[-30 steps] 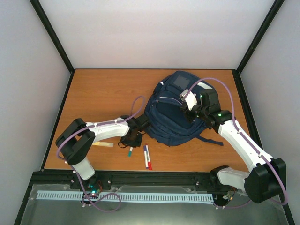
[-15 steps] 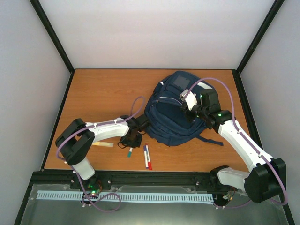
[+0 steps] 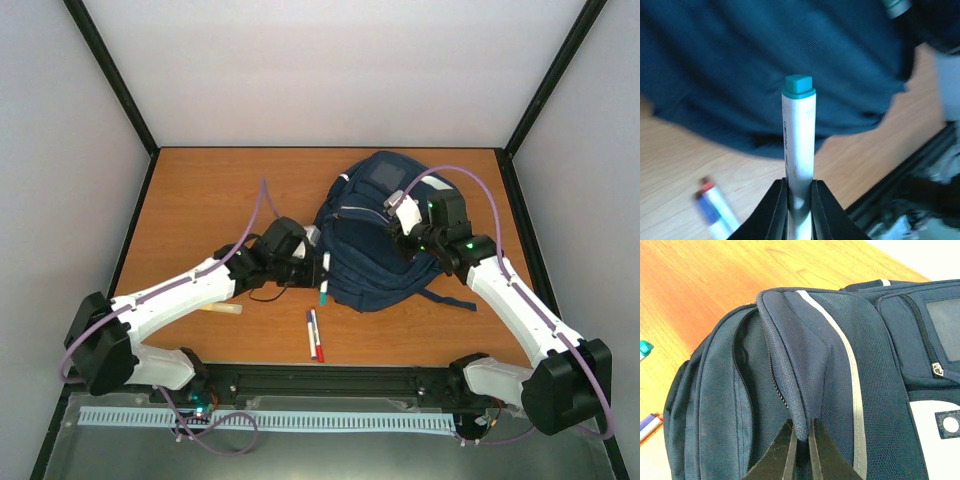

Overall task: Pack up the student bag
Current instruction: Pick up the stationery from the center of the board, then place the stationery in the student bag.

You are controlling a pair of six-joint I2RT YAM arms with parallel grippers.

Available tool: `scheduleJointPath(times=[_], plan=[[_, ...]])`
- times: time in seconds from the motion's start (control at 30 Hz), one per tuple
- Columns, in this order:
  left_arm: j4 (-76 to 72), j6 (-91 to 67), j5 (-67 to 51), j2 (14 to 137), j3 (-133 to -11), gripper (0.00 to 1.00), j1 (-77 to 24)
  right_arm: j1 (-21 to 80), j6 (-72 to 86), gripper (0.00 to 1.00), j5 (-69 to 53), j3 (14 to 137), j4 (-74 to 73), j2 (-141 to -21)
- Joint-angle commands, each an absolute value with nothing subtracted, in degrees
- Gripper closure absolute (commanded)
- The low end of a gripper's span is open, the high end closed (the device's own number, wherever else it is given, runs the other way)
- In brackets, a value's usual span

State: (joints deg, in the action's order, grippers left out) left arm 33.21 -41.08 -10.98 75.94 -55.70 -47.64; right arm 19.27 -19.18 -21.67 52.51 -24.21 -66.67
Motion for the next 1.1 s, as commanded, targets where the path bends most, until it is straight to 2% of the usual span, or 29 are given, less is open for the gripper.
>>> scheduleJointPath(times=[0.0,0.4,0.77,0.93,1.0,1.03,1.07], plan=[[12.8,-50.3,-19.1,77.6,-55.5,0.99,-47.8,18.9,-19.0,0.97,-24.3,52.6,-20.3,-64.1],[-12.2,-65.1,-19.3,94.0,-61.2,0.99,-47.8,17.7,-19.0,0.97,-25.1,52.1,-19.9,-63.4],[-15.1,-75.1,-9.0,104.4,-69.8,0.99,-47.5,17.2,-19.1,0.97,-25.4,51.9,-19.8,-63.6],[-16.0,-79.1,-8.5,106.4,-71.8,0.99,-47.5,17.1,-19.1,0.97,-25.5,51.9,-19.8,-63.6],[-14.9,-79.5,-7.4,106.4,-72.2,0.97,-47.5,17.0,-19.2,0.97,-25.5,51.9,-19.8,-63.7],[-14.4,-79.8,-6.9,106.3,-72.2,0.94,-47.5,17.0,-19.2,0.97,-25.5,51.9,-19.8,-63.7],[-14.1,-79.8,-6.6,106.2,-72.2,0.86,-47.6,17.0,-19.2,0.97,-25.5,51.9,-19.8,-63.7]])
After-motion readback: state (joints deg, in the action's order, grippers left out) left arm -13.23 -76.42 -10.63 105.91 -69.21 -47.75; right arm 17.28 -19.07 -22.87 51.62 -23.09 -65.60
